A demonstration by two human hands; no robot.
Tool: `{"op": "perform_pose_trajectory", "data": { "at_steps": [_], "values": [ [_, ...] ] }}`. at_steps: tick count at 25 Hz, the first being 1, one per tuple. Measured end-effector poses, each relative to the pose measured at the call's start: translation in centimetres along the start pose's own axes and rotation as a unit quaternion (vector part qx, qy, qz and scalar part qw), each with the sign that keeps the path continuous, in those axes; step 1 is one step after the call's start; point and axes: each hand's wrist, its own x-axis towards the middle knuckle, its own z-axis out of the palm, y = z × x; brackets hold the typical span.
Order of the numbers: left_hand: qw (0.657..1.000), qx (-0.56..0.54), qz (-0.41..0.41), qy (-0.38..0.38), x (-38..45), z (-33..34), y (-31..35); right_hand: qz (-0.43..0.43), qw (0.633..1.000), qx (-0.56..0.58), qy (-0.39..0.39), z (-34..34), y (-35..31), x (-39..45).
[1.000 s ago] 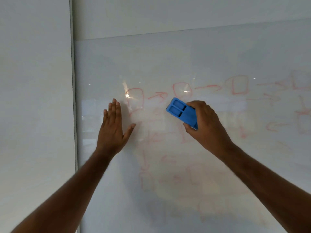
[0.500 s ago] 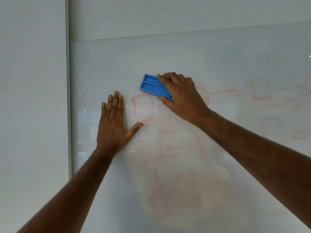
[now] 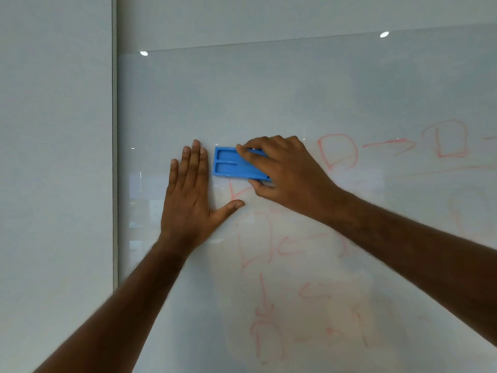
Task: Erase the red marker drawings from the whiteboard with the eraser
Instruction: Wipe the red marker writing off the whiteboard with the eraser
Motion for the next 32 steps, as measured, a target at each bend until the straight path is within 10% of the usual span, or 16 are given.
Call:
{"op": "perform_pose_trajectory", "data": {
  "at_steps": [14, 25, 32],
  "values": [
    [1.0, -0.015, 0.0, -0.01, -0.4, -0.3, 0.0, 0.04, 0.999, -0.015, -0.005, -1.3, 3.3, 3.0],
    [1.0, -0.015, 0.026, 0.006, -1.0, -0.3, -0.4, -0.133, 0.989, -0.049, -0.048, -1.6, 2.4, -4.1],
    [1.0, -0.009, 0.014, -0.007, -1.0, -0.4, -0.2, -0.028, 0.999, -0.033, -0.029, -2.2, 4.1, -1.3]
  ]
}}
